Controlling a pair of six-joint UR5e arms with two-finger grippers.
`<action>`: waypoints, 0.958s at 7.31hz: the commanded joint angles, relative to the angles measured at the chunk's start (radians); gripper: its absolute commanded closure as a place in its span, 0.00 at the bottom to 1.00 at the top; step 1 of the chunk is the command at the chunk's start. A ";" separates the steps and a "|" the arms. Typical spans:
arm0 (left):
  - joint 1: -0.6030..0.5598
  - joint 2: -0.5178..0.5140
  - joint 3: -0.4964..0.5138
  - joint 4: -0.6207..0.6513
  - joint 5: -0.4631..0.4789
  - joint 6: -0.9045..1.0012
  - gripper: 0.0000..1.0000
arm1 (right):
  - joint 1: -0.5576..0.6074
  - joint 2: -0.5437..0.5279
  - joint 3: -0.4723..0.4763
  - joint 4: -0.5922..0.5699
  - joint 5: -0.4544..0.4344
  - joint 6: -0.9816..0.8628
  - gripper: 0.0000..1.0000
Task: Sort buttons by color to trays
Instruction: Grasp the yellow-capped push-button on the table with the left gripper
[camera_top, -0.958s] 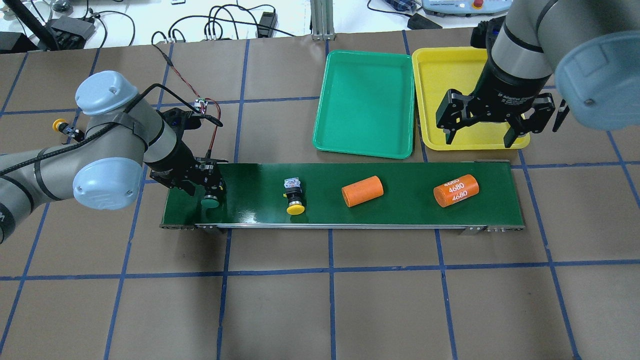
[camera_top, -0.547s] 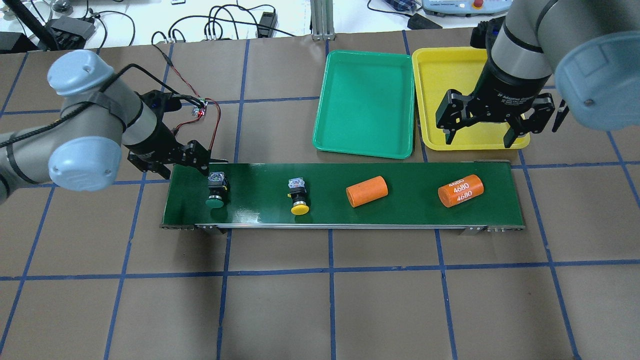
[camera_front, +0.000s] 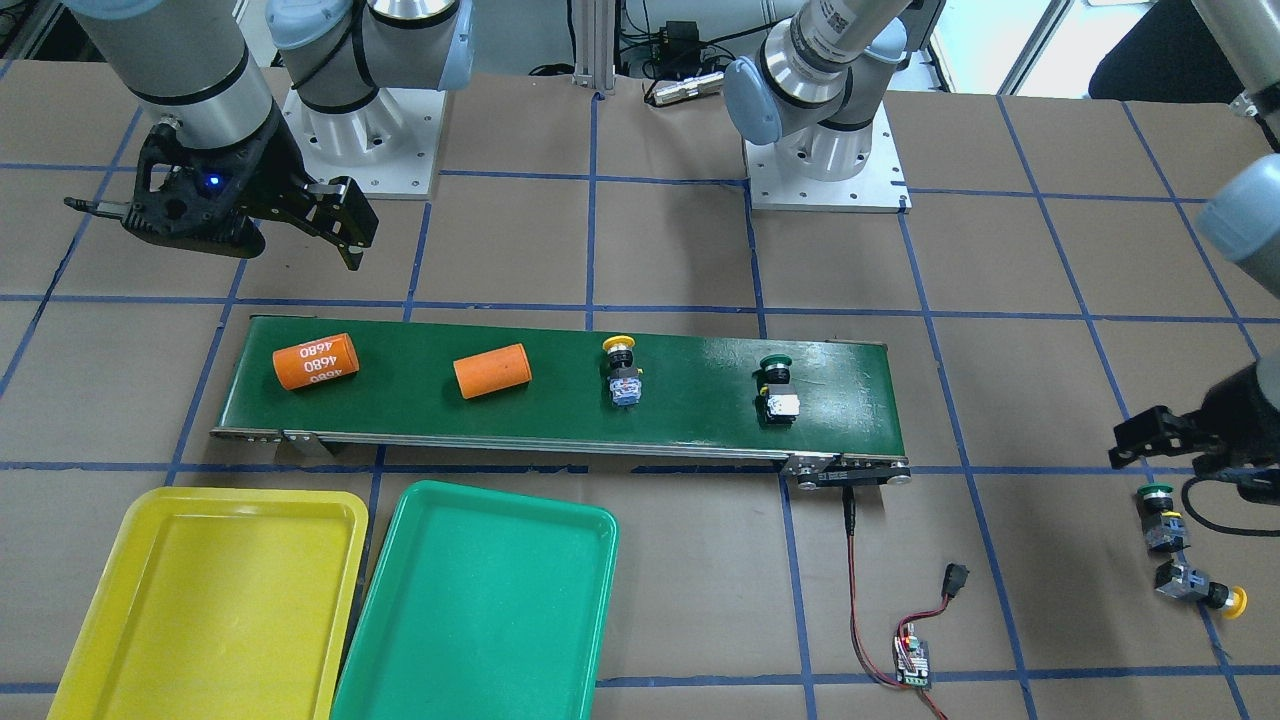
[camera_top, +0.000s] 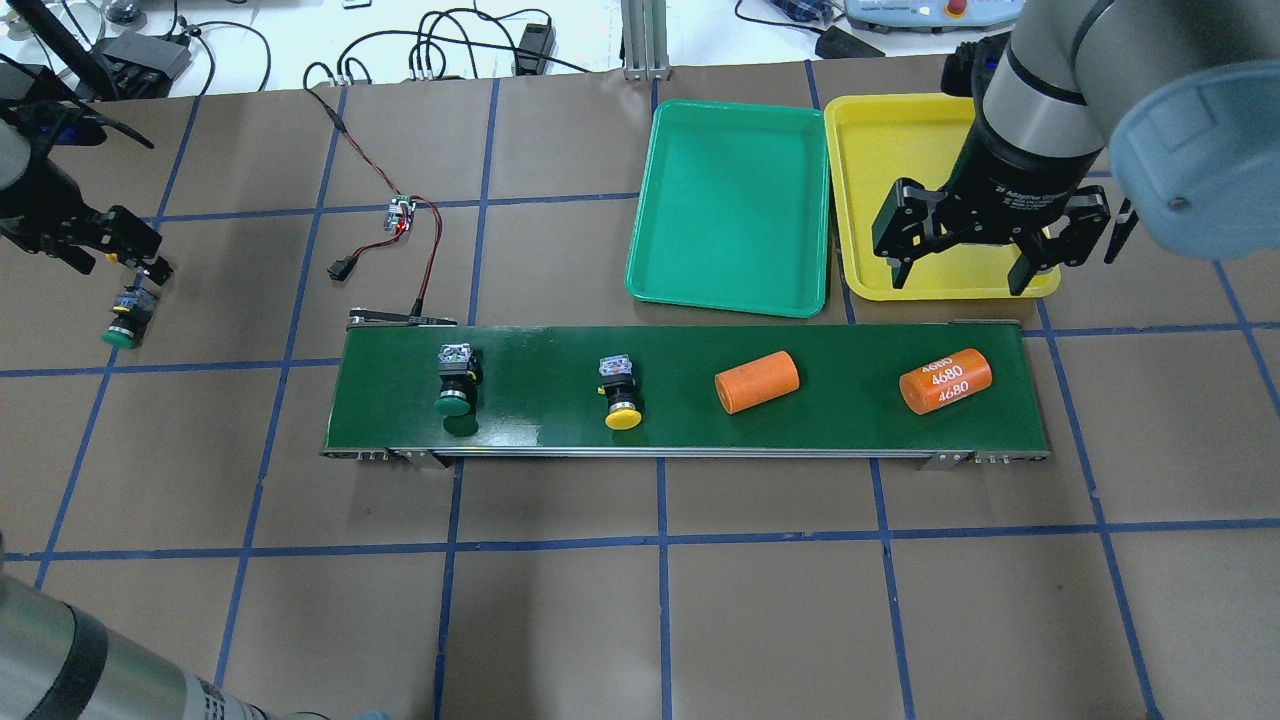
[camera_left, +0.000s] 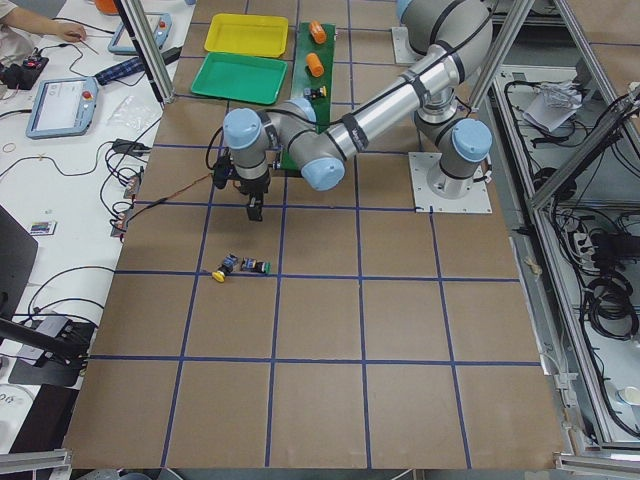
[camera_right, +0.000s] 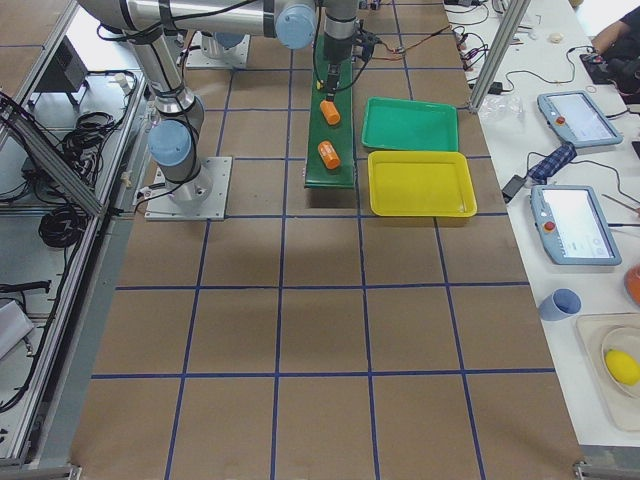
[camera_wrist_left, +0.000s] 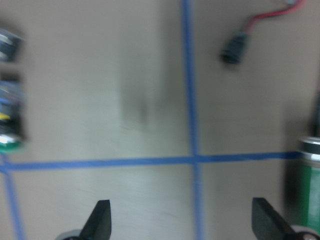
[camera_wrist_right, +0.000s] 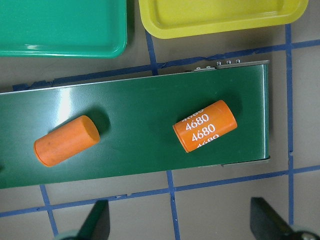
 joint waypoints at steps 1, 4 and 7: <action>0.041 -0.185 0.121 0.030 0.004 0.126 0.00 | 0.000 0.000 0.000 0.000 0.001 0.000 0.00; 0.075 -0.262 0.113 0.107 0.000 0.141 0.00 | 0.000 0.001 0.000 0.000 0.001 0.000 0.00; 0.079 -0.239 0.107 -0.028 0.007 0.132 0.62 | 0.000 0.000 0.000 0.000 0.007 0.001 0.00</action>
